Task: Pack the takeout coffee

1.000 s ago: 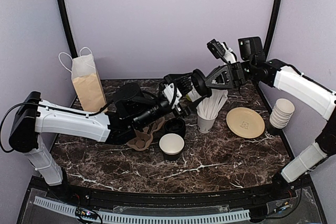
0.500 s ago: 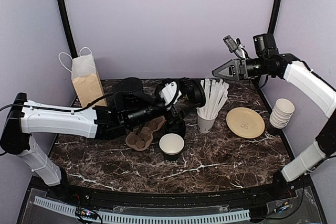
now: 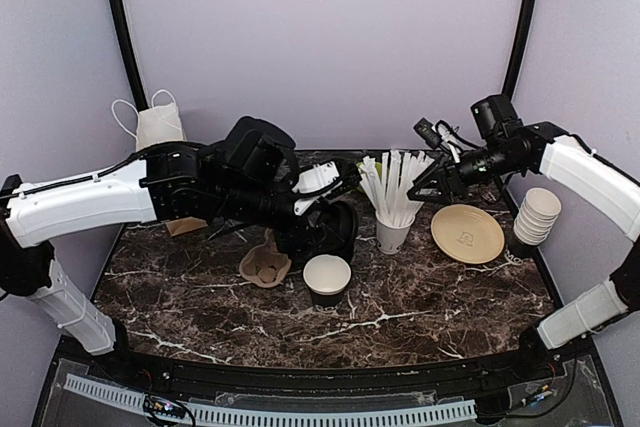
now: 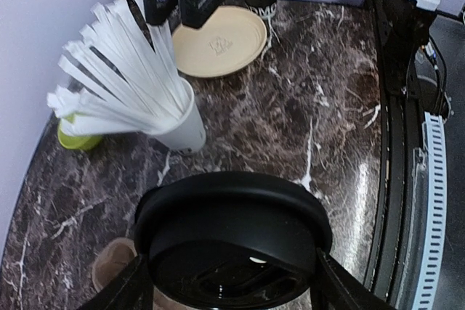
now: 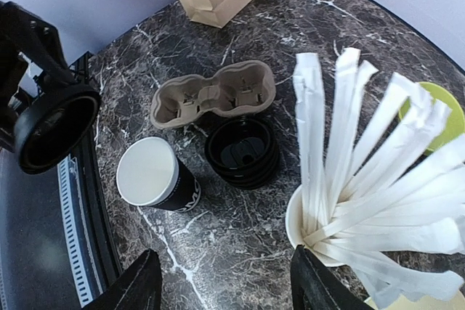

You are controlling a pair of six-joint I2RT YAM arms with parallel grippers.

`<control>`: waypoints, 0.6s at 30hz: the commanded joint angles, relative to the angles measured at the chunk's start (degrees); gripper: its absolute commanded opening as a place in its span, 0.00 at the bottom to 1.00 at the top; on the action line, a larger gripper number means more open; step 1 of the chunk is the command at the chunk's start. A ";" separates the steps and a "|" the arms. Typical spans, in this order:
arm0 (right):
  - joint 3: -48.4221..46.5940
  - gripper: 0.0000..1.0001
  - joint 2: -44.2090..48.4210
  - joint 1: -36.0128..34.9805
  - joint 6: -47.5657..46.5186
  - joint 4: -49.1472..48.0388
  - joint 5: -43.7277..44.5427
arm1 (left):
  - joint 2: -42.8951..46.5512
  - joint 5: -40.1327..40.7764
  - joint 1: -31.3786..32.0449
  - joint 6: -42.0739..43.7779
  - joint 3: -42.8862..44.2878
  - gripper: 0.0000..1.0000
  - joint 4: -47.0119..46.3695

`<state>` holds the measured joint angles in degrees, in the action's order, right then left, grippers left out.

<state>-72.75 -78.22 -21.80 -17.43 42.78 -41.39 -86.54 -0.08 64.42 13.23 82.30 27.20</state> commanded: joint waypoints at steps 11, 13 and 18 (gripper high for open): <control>4.21 0.60 -1.42 -4.19 -2.52 0.21 -0.24 | -16.05 -1.78 -0.33 -1.37 13.98 0.65 22.72; 4.96 0.60 -1.33 -4.21 -2.52 0.34 -0.51 | -17.88 -1.47 -0.39 -1.01 15.88 0.65 24.03; 6.42 0.60 -1.24 -4.21 -2.61 0.12 -1.26 | -21.18 -0.66 -0.44 -0.91 19.87 0.62 27.69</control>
<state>-67.40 -79.79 -25.58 -19.49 43.48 -41.34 -106.89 -1.37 64.27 11.81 98.59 49.30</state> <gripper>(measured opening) 0.601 0.722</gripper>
